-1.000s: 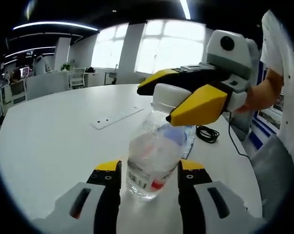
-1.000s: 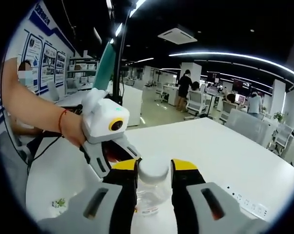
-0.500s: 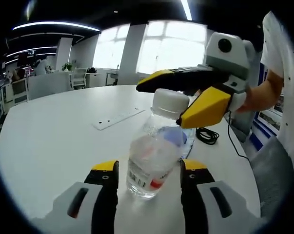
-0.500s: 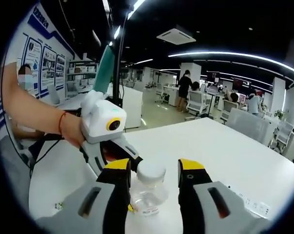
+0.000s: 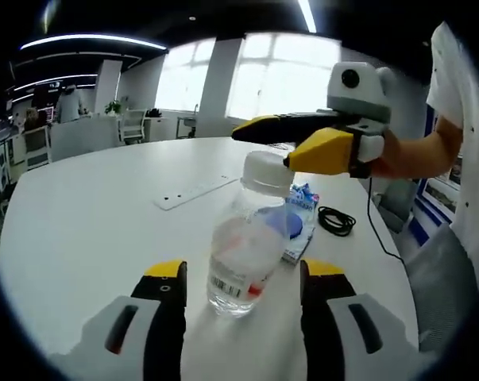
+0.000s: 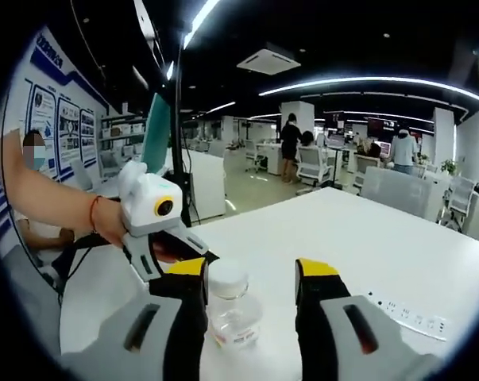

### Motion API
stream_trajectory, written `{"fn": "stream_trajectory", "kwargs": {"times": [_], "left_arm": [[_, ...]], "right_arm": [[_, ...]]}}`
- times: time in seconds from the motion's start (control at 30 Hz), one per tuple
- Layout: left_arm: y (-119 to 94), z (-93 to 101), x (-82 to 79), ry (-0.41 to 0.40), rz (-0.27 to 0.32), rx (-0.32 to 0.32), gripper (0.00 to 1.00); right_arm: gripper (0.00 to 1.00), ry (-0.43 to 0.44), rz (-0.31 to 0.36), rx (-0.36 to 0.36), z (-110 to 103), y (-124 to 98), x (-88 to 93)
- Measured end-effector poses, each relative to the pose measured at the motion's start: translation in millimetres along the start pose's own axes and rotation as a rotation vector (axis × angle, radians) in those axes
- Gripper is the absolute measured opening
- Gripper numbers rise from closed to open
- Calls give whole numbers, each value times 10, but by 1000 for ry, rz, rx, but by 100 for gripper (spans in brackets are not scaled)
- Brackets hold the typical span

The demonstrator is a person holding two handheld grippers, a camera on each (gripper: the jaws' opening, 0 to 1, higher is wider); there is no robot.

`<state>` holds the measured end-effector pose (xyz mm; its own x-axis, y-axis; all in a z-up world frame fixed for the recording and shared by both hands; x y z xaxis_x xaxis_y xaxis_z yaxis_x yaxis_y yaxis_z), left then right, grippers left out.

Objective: Arrange the tabletop items into an orderly group along one side of the table until the central work area is clear of visible clutter.

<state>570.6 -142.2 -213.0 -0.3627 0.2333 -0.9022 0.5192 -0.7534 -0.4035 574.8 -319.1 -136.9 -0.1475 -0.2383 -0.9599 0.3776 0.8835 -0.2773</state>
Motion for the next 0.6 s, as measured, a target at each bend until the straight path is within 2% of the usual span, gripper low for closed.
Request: {"fn": "stream_trajectory", "kwargs": {"times": [0.37, 0.6], "left_arm": [[-80, 32, -45, -5, 12, -14, 59], [-147, 83, -93, -7, 11, -25, 64]], "right_arm": [[49, 6, 17, -20, -40, 25, -80], [56, 16, 31, -18, 0, -59, -121]]}}
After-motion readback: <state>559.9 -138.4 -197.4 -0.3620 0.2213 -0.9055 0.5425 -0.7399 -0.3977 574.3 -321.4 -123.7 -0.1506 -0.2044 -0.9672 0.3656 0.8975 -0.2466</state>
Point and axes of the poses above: the point that each gripper's makers call its tool centre point, and the gripper's own axes: y roughly forward along the fingers, z roughly to its right, x roughly out of its underside, the point moved 10 cm from there along -y, roughly backward along the fingers, and after that the axes turned 9 degrees about -x, right-handed, at the moved point
